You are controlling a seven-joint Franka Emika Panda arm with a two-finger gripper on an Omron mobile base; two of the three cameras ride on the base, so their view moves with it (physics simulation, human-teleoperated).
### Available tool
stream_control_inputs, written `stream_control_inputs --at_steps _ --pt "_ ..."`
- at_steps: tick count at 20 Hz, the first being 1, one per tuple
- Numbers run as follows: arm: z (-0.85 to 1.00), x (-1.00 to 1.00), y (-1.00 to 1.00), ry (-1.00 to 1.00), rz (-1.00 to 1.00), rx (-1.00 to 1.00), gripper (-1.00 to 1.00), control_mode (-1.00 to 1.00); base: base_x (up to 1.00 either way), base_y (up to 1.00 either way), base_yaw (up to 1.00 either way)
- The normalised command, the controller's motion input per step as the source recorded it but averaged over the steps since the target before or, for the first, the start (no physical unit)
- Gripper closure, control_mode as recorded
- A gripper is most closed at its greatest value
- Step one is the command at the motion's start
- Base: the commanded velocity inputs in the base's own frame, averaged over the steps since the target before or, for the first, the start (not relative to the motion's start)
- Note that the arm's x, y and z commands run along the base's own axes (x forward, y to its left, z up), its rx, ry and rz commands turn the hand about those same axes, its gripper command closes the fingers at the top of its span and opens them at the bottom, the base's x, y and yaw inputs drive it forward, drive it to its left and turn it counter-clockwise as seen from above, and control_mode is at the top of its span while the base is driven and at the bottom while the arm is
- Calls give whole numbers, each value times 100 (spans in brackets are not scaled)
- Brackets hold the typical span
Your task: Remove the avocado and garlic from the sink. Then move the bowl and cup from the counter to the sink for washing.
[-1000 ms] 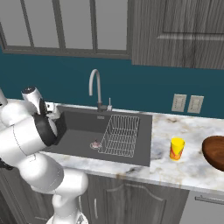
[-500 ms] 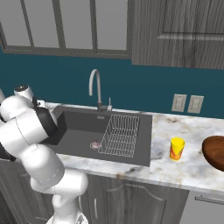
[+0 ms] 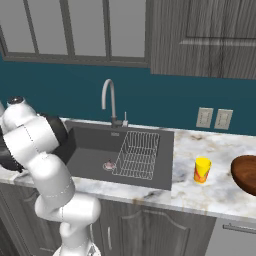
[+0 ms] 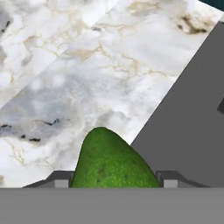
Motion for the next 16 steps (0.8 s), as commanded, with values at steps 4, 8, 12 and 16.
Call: stream_control_inputs --at_steps 4,8,12,16 --pt "-4 0 49 0 2 0 100 -100 0 0 0" --pt "-16 -1 32 8 0 0 100 -100 0 0 0" --pt "-26 -1 27 13 -3 0 100 -100 0 0 0" --pt "-22 0 24 15 -2 0 100 -100 0 0 0"
